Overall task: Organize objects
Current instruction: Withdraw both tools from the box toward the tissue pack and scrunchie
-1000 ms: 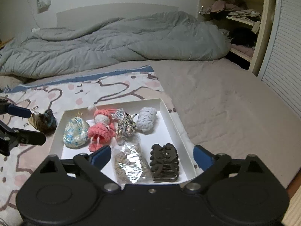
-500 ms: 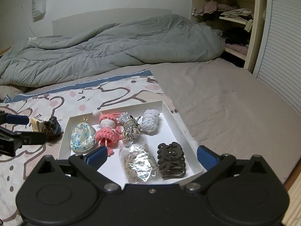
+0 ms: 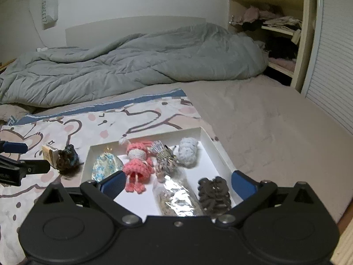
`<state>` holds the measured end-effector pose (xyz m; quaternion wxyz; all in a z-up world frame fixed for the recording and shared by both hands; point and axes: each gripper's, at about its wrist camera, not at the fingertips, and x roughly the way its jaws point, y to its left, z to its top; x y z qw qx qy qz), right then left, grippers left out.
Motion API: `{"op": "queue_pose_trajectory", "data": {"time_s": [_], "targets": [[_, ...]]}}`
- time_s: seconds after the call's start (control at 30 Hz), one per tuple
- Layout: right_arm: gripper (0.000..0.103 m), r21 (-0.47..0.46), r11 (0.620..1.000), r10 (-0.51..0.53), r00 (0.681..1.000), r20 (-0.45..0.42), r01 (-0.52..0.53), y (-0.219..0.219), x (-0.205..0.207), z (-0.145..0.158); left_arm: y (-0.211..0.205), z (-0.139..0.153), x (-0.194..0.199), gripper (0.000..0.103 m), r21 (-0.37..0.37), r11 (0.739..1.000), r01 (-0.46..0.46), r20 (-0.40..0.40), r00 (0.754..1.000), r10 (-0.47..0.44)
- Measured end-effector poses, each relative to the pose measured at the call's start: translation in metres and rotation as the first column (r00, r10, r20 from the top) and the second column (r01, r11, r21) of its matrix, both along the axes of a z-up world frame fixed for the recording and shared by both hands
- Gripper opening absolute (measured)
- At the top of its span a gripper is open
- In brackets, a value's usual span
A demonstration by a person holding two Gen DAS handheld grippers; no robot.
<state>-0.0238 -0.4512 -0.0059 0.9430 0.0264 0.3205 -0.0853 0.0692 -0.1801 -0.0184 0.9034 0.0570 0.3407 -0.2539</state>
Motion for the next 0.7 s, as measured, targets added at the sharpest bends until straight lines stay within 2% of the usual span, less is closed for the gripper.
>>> {"op": "queue_pose_trajectory", "data": {"time_s": [0.27, 0.7], "targets": [[0.103, 0.011, 0.998, 0.065, 0.997, 0.039, -0.066, 0.03, 0.025, 0.008, 0.036, 0.006, 0.006, 0.103, -0.003, 0.998, -0.069, 0.011, 0.998, 0.069], [0.103, 0.005, 0.974, 0.225, 0.973, 0.043, -0.226, 0.1, 0.079, 0.005, 0.099, 0.007, 0.021, 0.103, 0.01, 0.98, -0.197, 0.03, 0.98, 0.196]]}}
